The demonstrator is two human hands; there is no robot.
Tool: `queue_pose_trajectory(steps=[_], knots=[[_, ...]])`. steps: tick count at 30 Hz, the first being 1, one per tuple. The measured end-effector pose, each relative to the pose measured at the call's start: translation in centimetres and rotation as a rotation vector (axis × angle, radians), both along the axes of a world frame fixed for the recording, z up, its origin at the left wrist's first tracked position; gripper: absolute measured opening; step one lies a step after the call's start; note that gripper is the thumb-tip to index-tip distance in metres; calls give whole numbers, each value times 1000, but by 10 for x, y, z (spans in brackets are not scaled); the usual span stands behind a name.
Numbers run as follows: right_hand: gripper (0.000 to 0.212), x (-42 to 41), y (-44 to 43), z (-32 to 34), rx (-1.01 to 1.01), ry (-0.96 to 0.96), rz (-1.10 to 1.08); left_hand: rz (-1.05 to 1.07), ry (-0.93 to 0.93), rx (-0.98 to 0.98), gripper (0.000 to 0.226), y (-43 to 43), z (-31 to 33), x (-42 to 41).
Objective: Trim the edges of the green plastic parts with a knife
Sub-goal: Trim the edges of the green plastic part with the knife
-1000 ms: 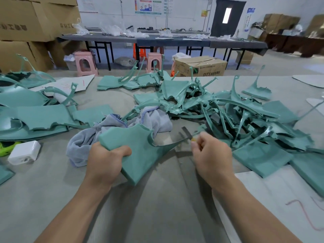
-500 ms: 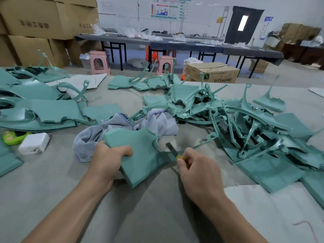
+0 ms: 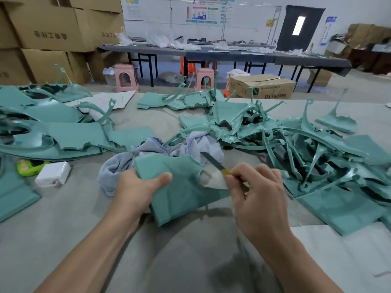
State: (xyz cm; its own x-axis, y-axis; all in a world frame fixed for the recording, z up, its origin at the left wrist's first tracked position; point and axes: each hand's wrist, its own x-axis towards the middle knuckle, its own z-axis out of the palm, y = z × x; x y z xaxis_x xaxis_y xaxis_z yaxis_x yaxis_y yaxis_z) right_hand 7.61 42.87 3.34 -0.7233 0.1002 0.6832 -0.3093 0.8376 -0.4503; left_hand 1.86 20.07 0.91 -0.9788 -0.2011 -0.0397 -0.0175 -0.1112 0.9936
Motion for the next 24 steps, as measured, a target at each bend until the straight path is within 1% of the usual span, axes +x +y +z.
queue_pose_trajectory(steps=[2,4,5,6,8,10,11,12,13,15,17,20,22,24], knots=[[11,1,5,3,-15,68,-45,27,41,9,50,-3,0,-1],[15,2,15,8,2,157,-84,53,50,0,54,-7,0,-3],[18,2,22,12,-7,189,-116,75,46,-22,53,-10,-1,-4],[20,2,29,14,-60,199,-154,100,47,-60,49,-15,-2,-7],[25,1,44,17,-311,168,-182,128,58,-147,35,-24,0,-11],[22,-1,54,17,-585,93,-70,81,25,-206,28,-33,1,-14],[22,-3,56,16,-644,25,0,44,-20,-237,27,-36,2,-15],[24,-5,56,13,-641,-61,58,12,-62,-275,26,-36,1,-15],[26,-7,54,9,-594,-150,112,0,-85,-329,25,-35,0,-14],[29,-9,41,0,-438,-339,203,51,-58,-476,24,-31,0,-12],[27,-9,22,-11,-288,-492,268,117,-17,-574,26,-27,1,-9],[22,-8,3,-20,-229,-585,337,82,-1,-575,33,-22,2,-6],[20,-7,-1,-20,-225,-606,383,19,17,-600,26,-21,0,-6],[20,-7,-2,-20,-173,-628,400,-3,38,-630,15,-21,-4,-7]])
